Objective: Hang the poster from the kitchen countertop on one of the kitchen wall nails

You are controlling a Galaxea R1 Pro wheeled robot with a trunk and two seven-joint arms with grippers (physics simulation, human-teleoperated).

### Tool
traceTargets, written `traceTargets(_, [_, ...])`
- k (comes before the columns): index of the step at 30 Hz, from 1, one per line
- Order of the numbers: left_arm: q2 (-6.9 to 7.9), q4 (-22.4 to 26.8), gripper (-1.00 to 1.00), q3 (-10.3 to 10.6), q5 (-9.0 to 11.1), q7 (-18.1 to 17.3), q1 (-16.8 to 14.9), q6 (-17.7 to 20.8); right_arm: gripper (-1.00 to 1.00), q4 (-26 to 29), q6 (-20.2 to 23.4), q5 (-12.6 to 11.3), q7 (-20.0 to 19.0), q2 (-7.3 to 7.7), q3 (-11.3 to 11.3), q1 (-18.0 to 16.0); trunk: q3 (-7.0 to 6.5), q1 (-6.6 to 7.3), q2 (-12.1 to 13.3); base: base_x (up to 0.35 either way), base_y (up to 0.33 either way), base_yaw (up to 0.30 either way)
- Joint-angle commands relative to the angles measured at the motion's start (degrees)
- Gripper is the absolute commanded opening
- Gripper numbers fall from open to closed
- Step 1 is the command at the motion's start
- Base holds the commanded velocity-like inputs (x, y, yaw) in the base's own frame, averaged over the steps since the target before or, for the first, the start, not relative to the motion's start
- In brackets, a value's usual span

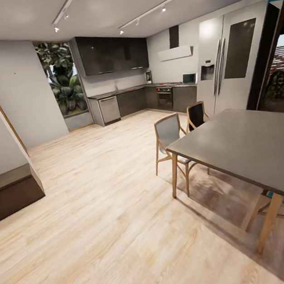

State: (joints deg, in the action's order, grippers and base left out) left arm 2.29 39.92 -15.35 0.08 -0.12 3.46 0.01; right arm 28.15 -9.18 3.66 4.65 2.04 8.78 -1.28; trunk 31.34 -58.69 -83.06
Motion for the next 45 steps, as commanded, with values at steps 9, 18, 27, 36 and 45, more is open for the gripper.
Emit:
traceTargets(9, [-0.01, 0.1, 1.00, 0.0, 0.0, -0.1, 0.0, 0.0, 1.00, 0.0, -0.2, 0.4, 0.3, 0.33, 0.3, 0.0, 0.07, -0.04, 0.0, 0.331, 0.098, 0.016])
traceTargets(18, [-0.01, 0.1, 1.00, 0.0, 0.0, -0.1, 0.0, 0.0, 1.00, 0.1, -0.3, 0.6, 0.2, 0.27, 0.6, 0.0, 0.07, -0.04, 0.0, 0.332, 0.106, 0.000])
traceTargets(27, [-0.01, 0.1, 1.00, 0.0, 0.0, -0.1, 0.0, 0.0, 1.00, 0.1, -0.2, 0.7, 0.3, 0.27, 0.6, 0.0, 0.07, -0.04, 0.0, 0.304, 0.204, 0.150])
traceTargets(36, [-0.01, 0.1, 1.00, 0.0, 0.0, -0.1, 0.0, 0.0, 1.00, 0.1, -0.3, 0.5, 0.3, 0.32, 0.4, 0.0, 0.07, -0.04, 0.0, 0.291, 0.231, 0.064])
traceTargets(45, [-0.01, 0.1, 1.00, 0.0, 0.0, -0.1, 0.0, 0.0, 1.00, 0.1, -0.3, 0.5, 0.3, 0.33, 0.4, 0.0, 0.07, -0.04, 0.0, 0.290, 0.219, 0.002])
